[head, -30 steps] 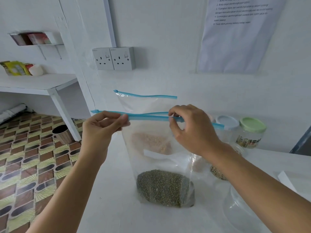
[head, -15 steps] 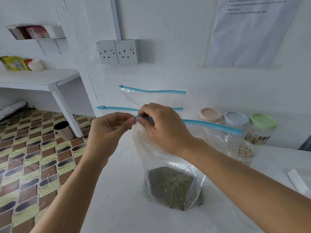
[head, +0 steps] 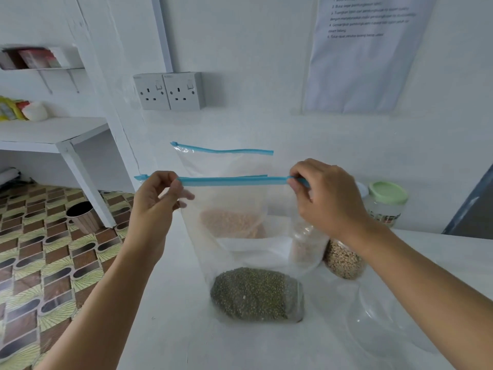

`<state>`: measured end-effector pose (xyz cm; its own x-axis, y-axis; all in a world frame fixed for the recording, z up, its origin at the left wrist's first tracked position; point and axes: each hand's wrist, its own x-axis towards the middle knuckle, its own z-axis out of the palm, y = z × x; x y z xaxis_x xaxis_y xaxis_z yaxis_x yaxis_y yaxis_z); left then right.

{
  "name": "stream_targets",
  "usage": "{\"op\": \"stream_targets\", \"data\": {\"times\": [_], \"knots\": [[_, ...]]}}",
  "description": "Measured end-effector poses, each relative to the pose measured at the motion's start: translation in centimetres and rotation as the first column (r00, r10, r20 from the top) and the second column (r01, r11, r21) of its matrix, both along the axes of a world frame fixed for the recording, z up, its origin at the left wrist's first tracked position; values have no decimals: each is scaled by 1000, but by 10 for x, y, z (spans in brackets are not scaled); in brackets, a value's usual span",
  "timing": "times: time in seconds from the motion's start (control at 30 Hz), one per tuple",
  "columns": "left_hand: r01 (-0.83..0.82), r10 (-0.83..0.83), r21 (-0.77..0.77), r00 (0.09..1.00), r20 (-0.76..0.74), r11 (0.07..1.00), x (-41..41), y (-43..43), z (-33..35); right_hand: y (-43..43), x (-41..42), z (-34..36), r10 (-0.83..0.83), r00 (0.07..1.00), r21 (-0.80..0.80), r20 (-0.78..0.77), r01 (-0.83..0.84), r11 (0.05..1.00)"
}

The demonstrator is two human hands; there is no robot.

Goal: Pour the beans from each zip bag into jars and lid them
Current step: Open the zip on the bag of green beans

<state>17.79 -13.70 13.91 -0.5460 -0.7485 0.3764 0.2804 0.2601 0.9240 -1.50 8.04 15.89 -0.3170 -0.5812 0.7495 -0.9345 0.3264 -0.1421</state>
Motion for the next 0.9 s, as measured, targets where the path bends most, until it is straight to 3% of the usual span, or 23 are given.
{"op": "stream_targets", "data": {"times": [0.1, 0.3, 0.37, 0.53, 0.63, 0.7, 0.77, 0.9], "knots": [[7, -3, 85, 999, -45, 996, 2, -2, 0, 23, -24, 0, -60, 997, -77, 48, 63, 995], [187, -185, 55, 982, -48, 981, 0, 2, 7, 31, -37, -15, -63, 988, -116, 139, 79, 990], [219, -220, 39, 975, 19, 975, 0, 3, 10, 31, -35, -21, -83, 982, -115, 172, 104, 988], [272, -180, -247, 924, 339, 930, 3, -5, 15, 33, -24, -30, -124, 917, -43, 380, 151, 988], [337, -210, -267, 888, 410, 903, 1, -5, 21, 32, -25, -32, -79, 803, -47, 591, 132, 990], [351, -223, -297, 893, 390, 888, -1, -2, 25, 29, -19, -27, 100, 598, -204, 796, 108, 973], [347, -254, -309, 918, 303, 885, 0, 2, 26, 24, -12, -22, 288, 438, -371, 852, 117, 921], [291, -265, -267, 955, 129, 918, 11, 15, 24, 5, -10, -11, 377, 465, -471, 801, 101, 876]]}}
